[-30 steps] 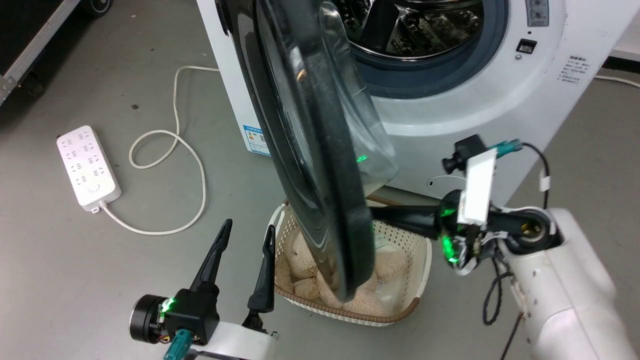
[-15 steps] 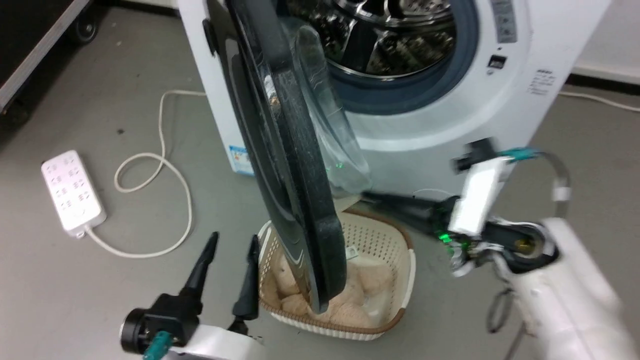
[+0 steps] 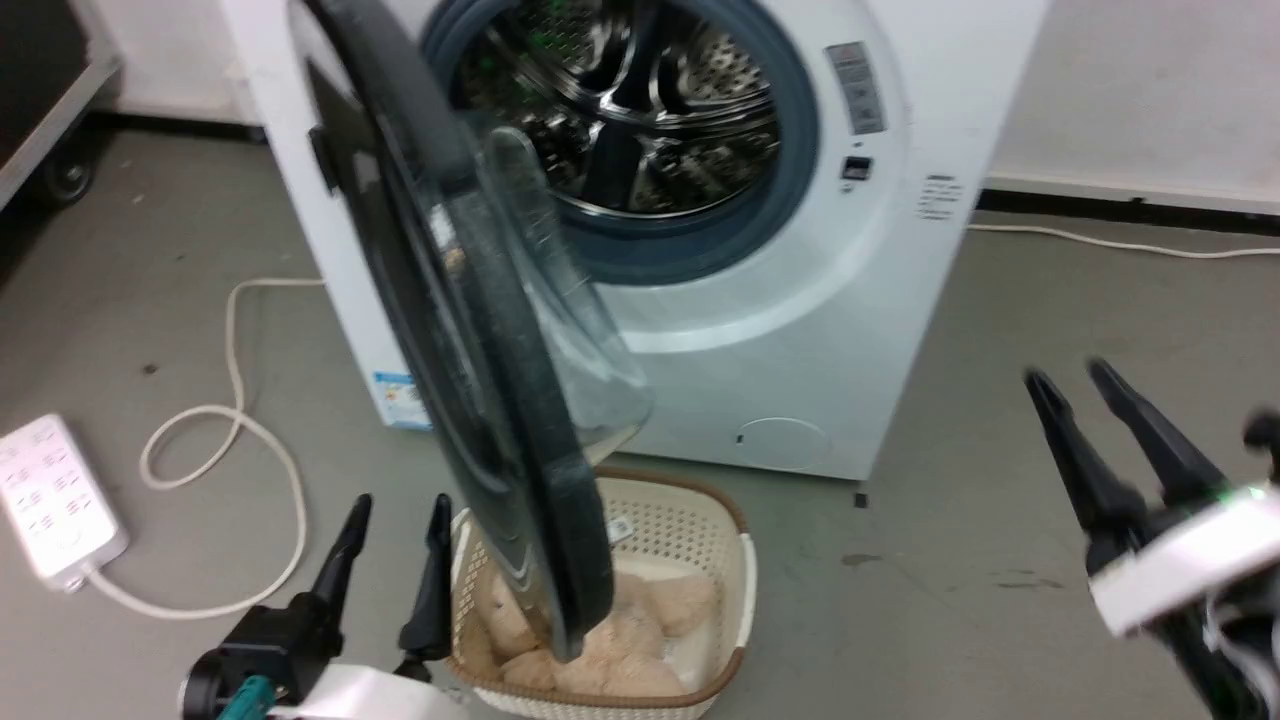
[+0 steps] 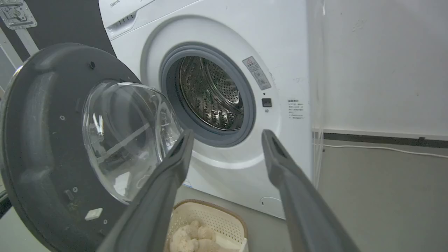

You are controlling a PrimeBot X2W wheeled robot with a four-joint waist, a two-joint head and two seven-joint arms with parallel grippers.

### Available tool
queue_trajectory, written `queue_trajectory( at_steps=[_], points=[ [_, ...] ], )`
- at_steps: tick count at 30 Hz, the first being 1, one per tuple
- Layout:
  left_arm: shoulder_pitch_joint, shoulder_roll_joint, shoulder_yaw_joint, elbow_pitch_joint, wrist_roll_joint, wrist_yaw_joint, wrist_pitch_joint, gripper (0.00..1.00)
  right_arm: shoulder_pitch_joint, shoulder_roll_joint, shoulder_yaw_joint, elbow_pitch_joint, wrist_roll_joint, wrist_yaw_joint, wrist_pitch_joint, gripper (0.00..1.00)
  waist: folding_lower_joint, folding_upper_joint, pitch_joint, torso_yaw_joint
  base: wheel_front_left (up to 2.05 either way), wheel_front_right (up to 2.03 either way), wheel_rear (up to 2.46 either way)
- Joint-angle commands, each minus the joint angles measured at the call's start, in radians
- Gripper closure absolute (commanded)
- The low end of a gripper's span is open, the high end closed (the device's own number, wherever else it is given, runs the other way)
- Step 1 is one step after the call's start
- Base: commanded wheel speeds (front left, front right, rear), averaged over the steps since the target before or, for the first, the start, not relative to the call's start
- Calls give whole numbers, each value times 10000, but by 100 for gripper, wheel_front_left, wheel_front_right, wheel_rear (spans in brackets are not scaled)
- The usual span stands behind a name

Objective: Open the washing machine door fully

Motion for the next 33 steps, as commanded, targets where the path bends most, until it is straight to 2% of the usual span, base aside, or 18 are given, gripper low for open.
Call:
queue_trajectory(
  at_steps=[1,3,8,14,17,20,32,33],
  points=[
    [165,107,107,5,-54,-10,-44,0,482,7,-141,-124,-727,8,-437,0,1,0,-112,-284,0,0,0],
    [261,197,189,-4,-70,24,-31,0,944,238,-358,-338,-1927,8,-1035,0,1,0,-95,-461,0,0,0],
    [382,321,198,-48,-47,76,1,0,1974,1349,-1164,-800,-4385,8,-2011,0,1,0,-76,-650,0,0,0],
    [389,349,67,-104,171,224,-7,0,3059,2794,-1820,-973,-6316,8,-2555,0,1,0,-78,-591,0,0,0],
    [420,323,53,-141,250,334,-16,0,3448,3302,-2112,-1058,-6674,8,-2676,0,1,0,-90,-565,0,0,0],
    [515,314,58,-165,281,389,-24,0,3639,3510,-2203,-1141,-6868,8,-2741,0,1,0,-113,-553,0,0,0],
    [553,344,-150,-160,581,520,-36,0,3720,3645,-2136,-1139,-7157,8,-2719,0,1,0,-259,-482,0,0,0],
    [563,329,-157,-167,571,525,-37,69,3713,3648,-2130,-1133,-7151,8,-2706,0,1,0,-269,-486,0,0,0]
  ],
)
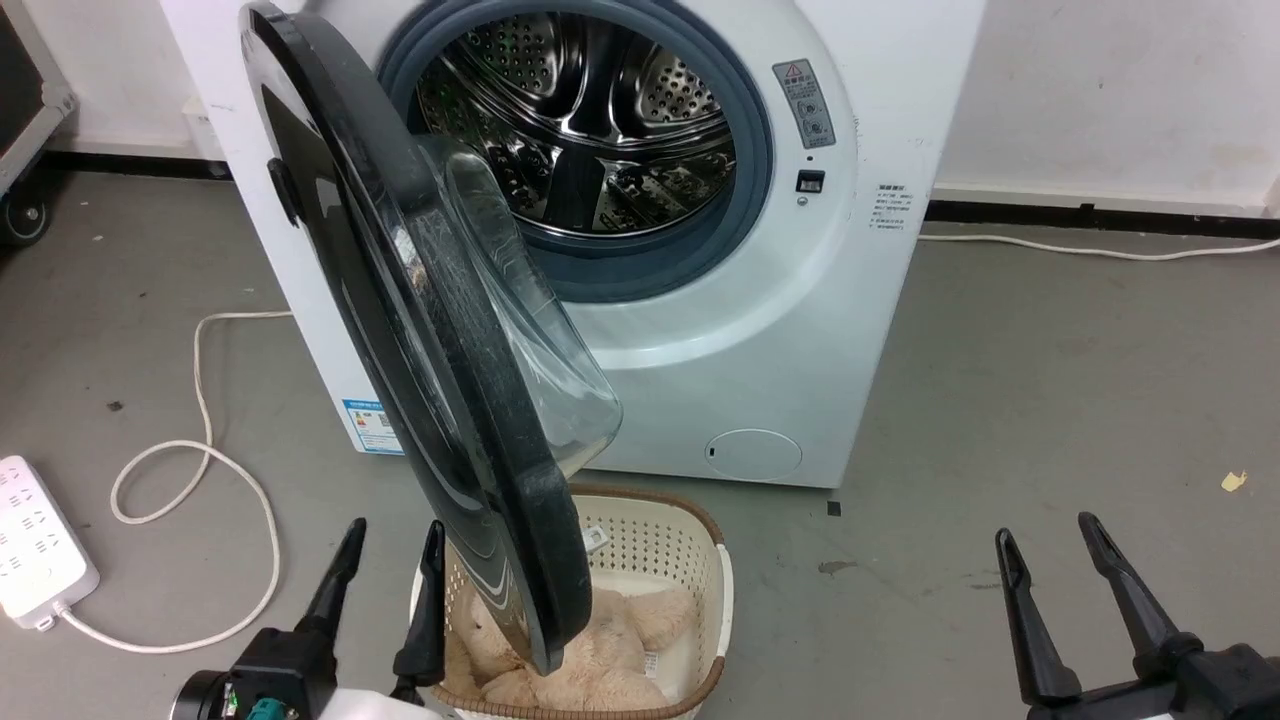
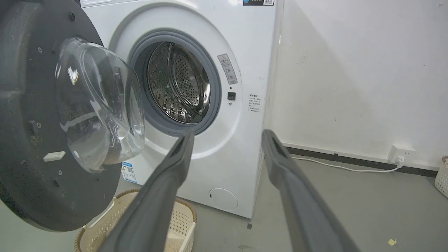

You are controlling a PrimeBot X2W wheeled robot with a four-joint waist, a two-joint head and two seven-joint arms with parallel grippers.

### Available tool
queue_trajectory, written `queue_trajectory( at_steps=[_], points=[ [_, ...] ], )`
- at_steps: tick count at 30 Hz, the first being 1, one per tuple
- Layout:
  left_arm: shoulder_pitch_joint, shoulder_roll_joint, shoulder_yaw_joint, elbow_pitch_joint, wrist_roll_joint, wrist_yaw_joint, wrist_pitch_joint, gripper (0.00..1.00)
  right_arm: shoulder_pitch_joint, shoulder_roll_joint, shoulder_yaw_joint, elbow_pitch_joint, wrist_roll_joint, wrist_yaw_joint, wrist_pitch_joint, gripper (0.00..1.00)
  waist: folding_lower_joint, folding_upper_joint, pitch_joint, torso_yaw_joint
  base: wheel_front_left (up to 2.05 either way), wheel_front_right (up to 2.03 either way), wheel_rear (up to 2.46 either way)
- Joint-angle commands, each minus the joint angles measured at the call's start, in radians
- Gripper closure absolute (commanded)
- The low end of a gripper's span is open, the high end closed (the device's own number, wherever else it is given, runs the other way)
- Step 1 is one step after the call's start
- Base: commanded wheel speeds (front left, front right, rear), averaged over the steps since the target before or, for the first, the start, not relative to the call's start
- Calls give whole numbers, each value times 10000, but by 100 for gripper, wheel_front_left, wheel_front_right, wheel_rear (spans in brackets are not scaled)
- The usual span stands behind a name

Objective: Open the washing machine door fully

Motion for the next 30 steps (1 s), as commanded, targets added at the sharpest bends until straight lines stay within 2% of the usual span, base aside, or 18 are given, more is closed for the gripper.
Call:
queue_trajectory(
  at_steps=[1,8,13,15,22,26,30],
  points=[
    [143,-29,-35,-53,15,58,-49,100,144,65,6,-31,-68,-7,6,0,-1,0,-4,-4,0,0,0],
    [6,-209,246,-867,-81,243,-53,100,78,73,33,-38,79,-7,72,0,-1,0,26,-3,0,0,0],
    [-567,-430,829,-2382,-281,622,-53,100,84,74,20,-5,180,-7,93,0,-1,0,65,34,0,0,0],
    [-926,-429,814,-3034,-211,647,-54,100,83,74,12,22,216,-7,97,0,-1,0,66,64,0,0,0],
    [-2671,-394,88,-5121,151,555,685,100,-11,75,56,76,295,-7,75,0,-1,0,92,50,0,0,0],
    [-3147,-580,-617,-5596,128,830,1627,100,-60,75,75,103,305,-7,54,0,-1,0,116,-40,0,0,0],
    [-3160,-712,-1865,-5565,24,985,2312,100,-91,75,65,126,303,-7,26,0,-1,0,165,-121,0,0,0]
  ],
)
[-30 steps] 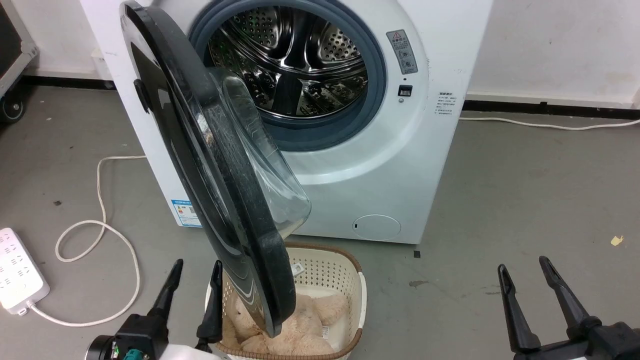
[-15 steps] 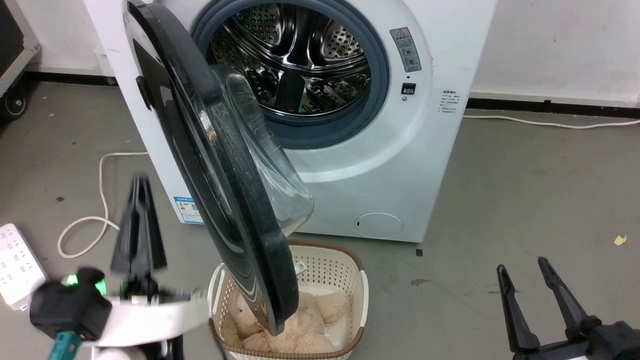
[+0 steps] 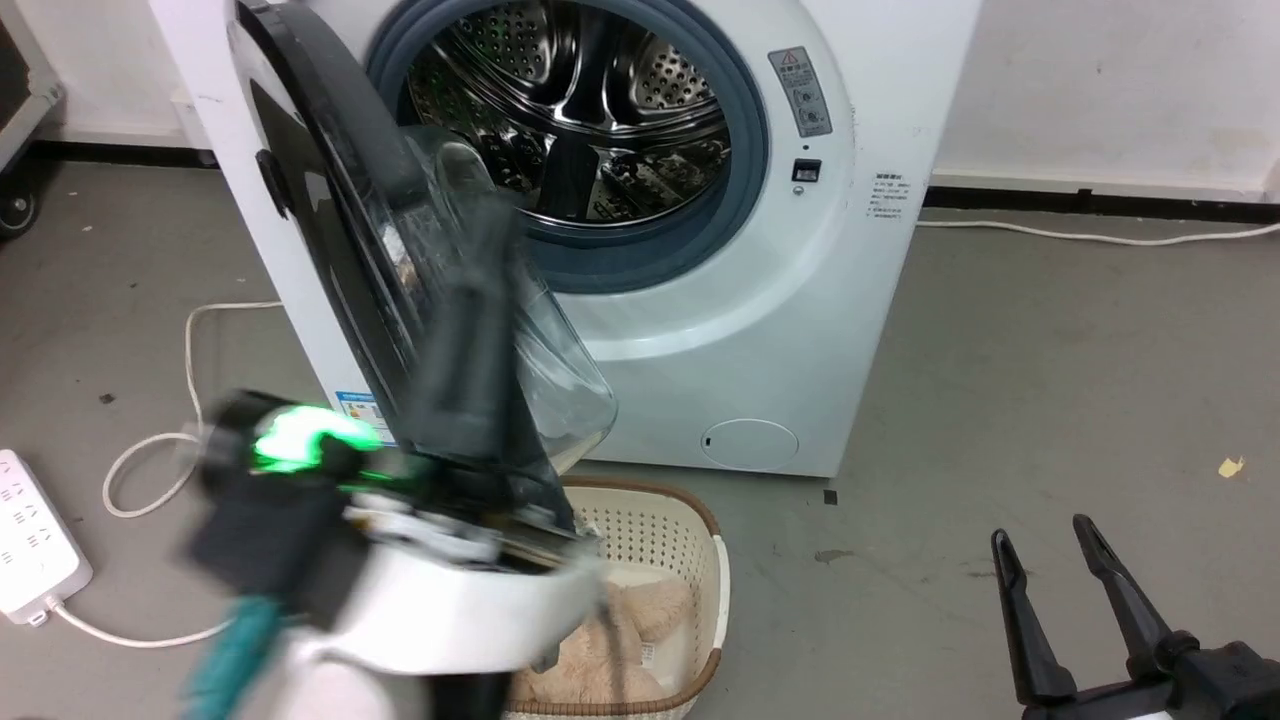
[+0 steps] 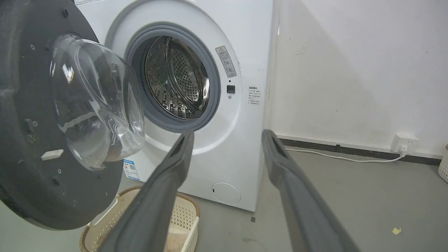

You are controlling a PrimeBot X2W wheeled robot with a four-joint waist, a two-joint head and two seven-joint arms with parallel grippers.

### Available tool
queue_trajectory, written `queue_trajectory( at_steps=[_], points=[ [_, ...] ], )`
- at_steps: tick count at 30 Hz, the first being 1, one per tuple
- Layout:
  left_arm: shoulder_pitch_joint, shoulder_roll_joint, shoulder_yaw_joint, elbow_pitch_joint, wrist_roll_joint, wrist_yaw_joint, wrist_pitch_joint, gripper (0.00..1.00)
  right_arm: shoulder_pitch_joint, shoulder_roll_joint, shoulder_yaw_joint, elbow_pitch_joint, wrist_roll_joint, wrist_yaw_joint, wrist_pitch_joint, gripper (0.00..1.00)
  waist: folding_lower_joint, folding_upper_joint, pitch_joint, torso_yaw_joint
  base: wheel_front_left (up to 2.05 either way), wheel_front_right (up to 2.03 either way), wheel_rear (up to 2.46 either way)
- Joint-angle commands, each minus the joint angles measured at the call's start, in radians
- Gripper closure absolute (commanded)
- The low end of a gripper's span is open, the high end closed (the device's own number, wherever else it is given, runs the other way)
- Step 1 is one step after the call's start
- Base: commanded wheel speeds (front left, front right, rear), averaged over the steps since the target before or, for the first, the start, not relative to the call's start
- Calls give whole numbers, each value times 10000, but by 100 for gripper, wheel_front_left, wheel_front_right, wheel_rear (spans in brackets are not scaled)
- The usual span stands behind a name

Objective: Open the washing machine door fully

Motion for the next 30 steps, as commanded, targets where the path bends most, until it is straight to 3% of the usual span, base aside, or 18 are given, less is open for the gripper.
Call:
queue_trajectory(
  at_steps=[1,7,13,21,30],
  points=[
    [18,-43,-281,129,-84,97,87,100,-76,46,-10,42,73,-7,-62,0,0,0,22,-24,0,0,0],
    [613,-99,-1858,1445,-462,406,279,100,-156,47,-6,91,81,-7,-84,0,0,0,114,-119,0,0,0],
    [1273,-110,-2755,3341,-800,723,376,100,-230,47,-10,142,95,-7,-107,0,0,0,295,-169,0,0,0],
    [1545,-59,-2406,5009,-1128,1084,-256,100,-279,47,-47,247,113,-7,-142,0,0,0,476,-1,0,0,0],
    [1717,237,-1900,5545,-1316,1292,-681,100,-194,47,-71,315,102,-7,-145,0,0,0,382,707,0,0,0]
  ],
)
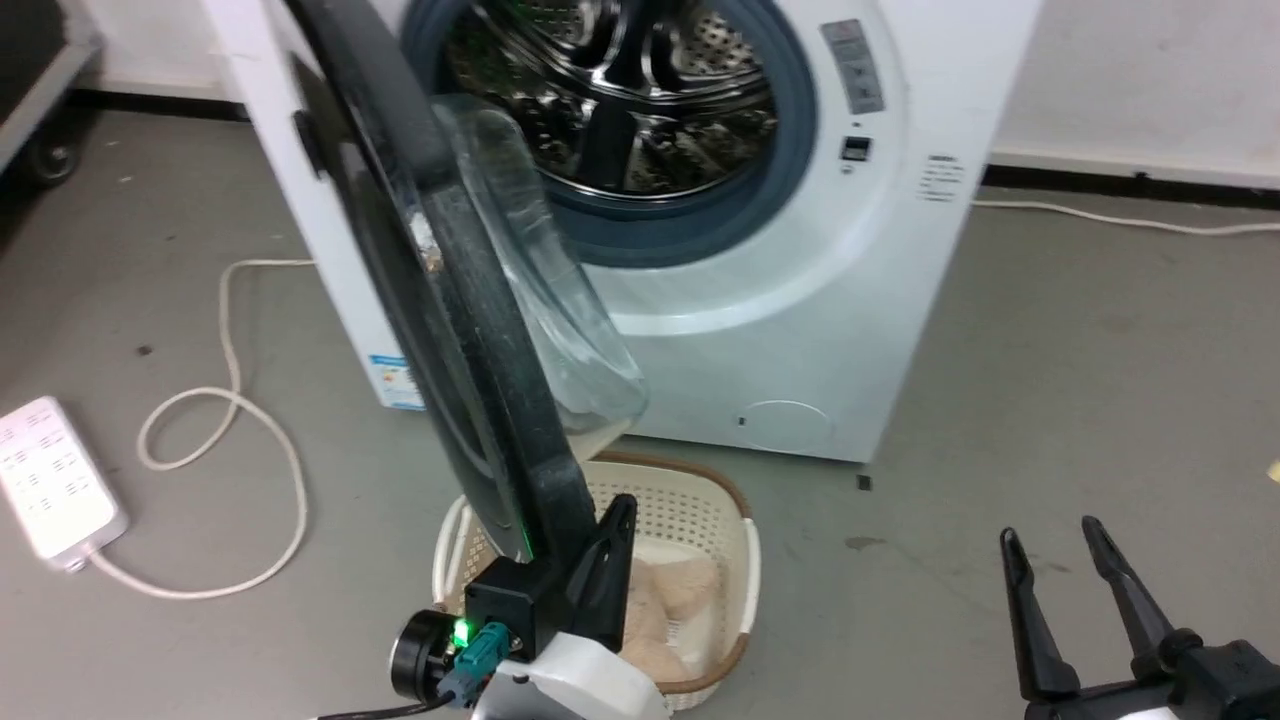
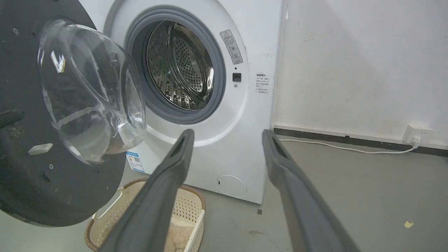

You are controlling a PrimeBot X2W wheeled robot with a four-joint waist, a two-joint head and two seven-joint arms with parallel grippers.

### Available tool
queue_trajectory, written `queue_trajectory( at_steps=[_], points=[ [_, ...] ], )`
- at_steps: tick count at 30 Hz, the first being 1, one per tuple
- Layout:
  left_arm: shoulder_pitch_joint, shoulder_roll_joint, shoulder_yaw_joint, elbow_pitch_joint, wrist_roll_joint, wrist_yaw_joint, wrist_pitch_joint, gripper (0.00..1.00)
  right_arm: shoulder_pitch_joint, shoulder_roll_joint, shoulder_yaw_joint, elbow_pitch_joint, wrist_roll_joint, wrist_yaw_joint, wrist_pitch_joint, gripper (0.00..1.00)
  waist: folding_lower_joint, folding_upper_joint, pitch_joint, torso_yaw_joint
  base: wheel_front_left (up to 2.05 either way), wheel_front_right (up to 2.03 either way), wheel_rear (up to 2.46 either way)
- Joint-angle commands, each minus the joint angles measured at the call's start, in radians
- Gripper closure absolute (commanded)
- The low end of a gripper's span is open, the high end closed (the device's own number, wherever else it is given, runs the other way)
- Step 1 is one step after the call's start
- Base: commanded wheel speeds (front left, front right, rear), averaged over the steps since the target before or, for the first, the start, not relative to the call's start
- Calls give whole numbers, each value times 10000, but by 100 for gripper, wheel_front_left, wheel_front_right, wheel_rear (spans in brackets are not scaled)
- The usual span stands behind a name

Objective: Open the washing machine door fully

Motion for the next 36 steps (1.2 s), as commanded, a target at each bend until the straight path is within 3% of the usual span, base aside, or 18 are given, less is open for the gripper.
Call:
queue_trajectory(
  at_steps=[1,13,21,26,36],
  points=[
    [140,97,75,76,-86,63,-26,100,-81,39,24,15,39,-7,-44,0,0,0,-42,310,0,0,0],
    [330,392,353,-22,-335,215,164,100,5,39,174,-82,36,-7,44,0,0,0,17,2150,0,0,0],
    [179,898,1377,-246,-706,555,160,100,-201,33,380,-335,-231,-7,309,0,0,0,757,3085,0,0,0],
    [-182,1590,2385,-279,-1006,671,192,100,-541,-186,575,-556,-345,-7,525,0,0,0,1455,3216,0,0,0],
    [-1184,3679,4473,696,-1558,586,615,100,-898,-705,633,-869,-305,-7,776,0,0,0,2477,3023,0,0,0]
  ],
)
